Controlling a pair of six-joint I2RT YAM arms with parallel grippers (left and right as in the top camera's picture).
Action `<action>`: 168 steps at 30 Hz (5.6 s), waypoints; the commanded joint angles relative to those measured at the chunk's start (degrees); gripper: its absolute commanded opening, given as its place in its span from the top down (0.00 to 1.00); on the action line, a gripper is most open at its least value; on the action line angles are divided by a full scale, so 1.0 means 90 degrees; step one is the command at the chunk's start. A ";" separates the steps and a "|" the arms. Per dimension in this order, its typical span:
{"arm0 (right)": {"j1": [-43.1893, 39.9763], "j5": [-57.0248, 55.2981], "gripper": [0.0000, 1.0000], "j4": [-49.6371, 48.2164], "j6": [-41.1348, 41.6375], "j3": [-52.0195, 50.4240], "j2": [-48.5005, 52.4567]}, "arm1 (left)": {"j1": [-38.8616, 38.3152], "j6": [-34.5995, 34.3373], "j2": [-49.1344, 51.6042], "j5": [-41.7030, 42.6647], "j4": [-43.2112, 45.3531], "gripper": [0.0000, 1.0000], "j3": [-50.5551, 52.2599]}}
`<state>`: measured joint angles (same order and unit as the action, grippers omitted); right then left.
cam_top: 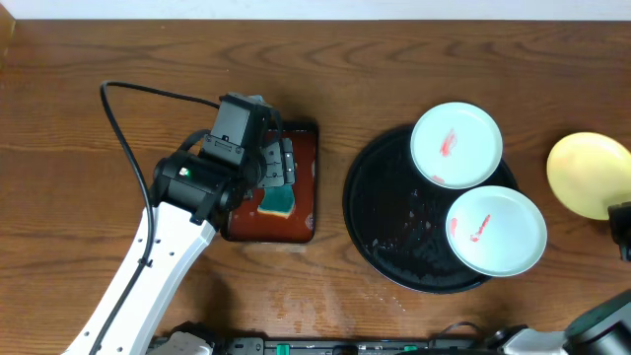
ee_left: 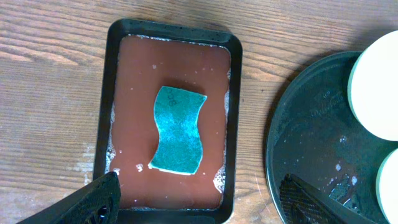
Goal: Clean dirty plates on tray and stack at the side
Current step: 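Lift the yellow plate with right gripper and place it right of the tray, then grasp the rim of the lower pale green plate with right gripper, then grasp the sponge in the red tray with left gripper and lift, then scrub the pale green plate with the sponge while right gripper holds it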
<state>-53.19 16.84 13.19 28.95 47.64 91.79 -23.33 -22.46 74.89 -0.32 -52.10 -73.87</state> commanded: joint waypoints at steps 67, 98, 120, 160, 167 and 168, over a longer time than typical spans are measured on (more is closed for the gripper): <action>0.5328 -0.0750 0.99 0.2470 -0.1234 -0.1304 -0.2008 | 0.0032 0.0017 0.0005 -0.0017 -0.0012 0.18 -0.0134; 0.5328 0.0087 0.70 0.3529 -0.2579 0.0333 -0.2584 | 0.0063 0.0512 0.3138 0.0304 0.1596 0.46 0.1129; 0.5110 -0.0277 0.70 0.3747 -0.2701 0.0240 -0.1324 | 0.0134 0.0852 0.2115 0.0478 0.0605 0.93 0.0325; 0.6011 -0.0061 0.99 0.3164 -0.2550 0.0240 0.0886 | -0.1938 0.0022 0.4796 -0.0136 0.2227 0.93 -0.0282; 0.6006 -0.0160 0.99 0.3121 -0.2526 0.0240 0.0886 | -0.2195 0.0376 0.4869 0.0345 0.2033 0.93 -0.0559; 0.6003 -0.0163 0.99 0.3121 -0.2526 0.0240 0.0886 | -0.2259 0.0374 0.4935 0.0658 0.2144 0.93 -0.0559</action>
<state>-0.56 15.88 42.02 5.87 50.83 97.51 -43.53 -21.50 115.72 8.29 -33.47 -79.40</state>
